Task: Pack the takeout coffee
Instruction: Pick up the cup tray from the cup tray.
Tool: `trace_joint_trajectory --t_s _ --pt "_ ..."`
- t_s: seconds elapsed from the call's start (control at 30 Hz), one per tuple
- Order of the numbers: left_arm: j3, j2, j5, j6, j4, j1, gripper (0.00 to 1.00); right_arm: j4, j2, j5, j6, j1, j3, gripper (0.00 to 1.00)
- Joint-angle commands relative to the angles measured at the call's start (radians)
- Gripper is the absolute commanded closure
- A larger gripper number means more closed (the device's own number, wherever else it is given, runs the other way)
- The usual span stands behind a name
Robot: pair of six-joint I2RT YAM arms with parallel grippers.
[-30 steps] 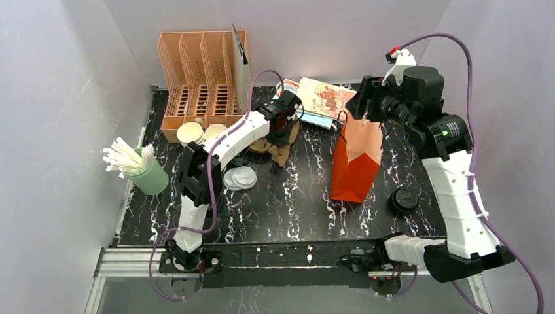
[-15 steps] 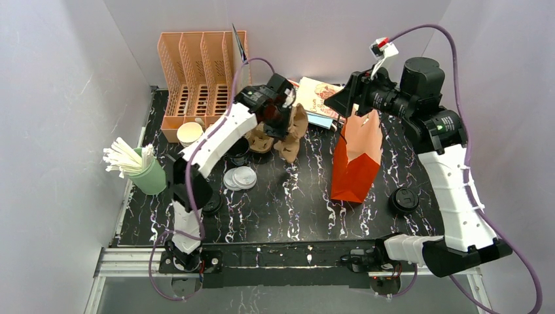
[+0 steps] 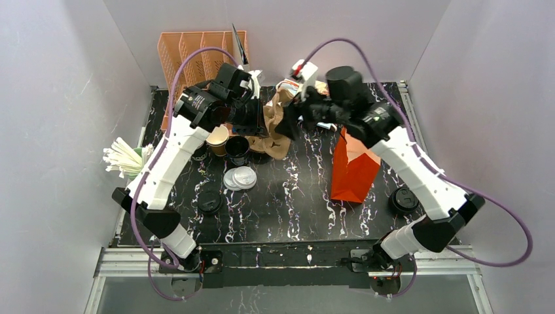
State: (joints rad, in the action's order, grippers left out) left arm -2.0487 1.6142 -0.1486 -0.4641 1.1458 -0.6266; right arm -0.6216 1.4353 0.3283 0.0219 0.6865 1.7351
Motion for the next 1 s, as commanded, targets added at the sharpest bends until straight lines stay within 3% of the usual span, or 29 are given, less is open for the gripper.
trace_joint_trajectory --t_s 0.0,0.27,0.43,0.63,0.97 --pt "0.036 -0.070 -0.087 -0.010 0.000 0.001 1.00 -0.008 0.032 -0.152 -0.135 0.113 0.059 0.11" --pt "0.022 -0.080 -0.137 -0.027 -0.032 0.001 1.00 0.008 0.023 -0.219 -0.183 0.132 0.024 0.03" --pt "-0.002 -0.074 -0.131 -0.019 0.003 0.001 1.00 0.004 -0.002 -0.263 -0.221 0.131 -0.009 0.02" --pt "-0.007 -0.084 -0.197 0.001 -0.006 0.001 1.00 0.004 -0.039 -0.197 -0.318 0.132 -0.072 0.13" --pt "-0.038 -0.088 -0.292 0.012 -0.028 0.001 1.00 -0.016 -0.034 -0.160 -0.350 0.133 -0.058 0.17"
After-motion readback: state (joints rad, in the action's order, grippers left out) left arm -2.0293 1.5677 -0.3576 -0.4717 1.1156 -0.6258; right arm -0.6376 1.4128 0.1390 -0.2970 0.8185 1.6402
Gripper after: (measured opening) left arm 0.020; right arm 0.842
